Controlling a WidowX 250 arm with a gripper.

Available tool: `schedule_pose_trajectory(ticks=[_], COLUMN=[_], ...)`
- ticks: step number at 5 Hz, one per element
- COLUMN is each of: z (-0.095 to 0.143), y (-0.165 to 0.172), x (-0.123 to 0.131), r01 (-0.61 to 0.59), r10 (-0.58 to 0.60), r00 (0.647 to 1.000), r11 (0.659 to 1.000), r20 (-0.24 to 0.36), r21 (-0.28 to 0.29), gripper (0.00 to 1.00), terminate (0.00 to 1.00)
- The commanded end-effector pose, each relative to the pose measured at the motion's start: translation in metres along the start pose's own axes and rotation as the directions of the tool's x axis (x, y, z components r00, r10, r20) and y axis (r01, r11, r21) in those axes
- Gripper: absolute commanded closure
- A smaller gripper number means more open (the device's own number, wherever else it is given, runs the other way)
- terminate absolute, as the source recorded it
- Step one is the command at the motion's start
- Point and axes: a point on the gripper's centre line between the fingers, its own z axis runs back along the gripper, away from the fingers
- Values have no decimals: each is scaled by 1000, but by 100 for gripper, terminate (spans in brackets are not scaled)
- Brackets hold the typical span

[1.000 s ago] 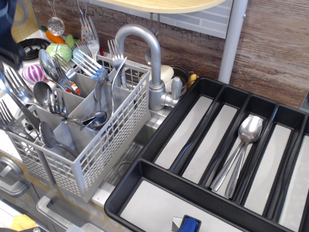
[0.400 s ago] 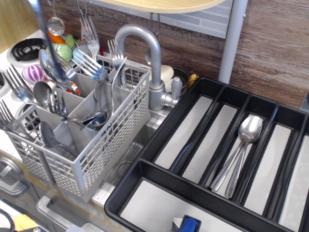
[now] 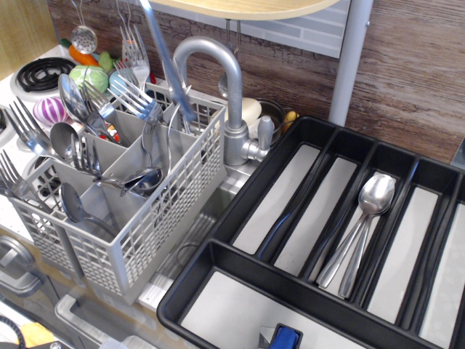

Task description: Put big spoon from basket to tray

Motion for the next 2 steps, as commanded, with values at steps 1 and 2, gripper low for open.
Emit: schedule_pose_trajectory(ticks=[1,2], z=[-4,-16], y=[-31,-64], x=[-5,1], r01=[-73,-64], r10=[80,69], r00=[996,998], r11=[986,971], r20=[38,13], r21=[-149,-232], gripper=[100,100], terminate=[0,0])
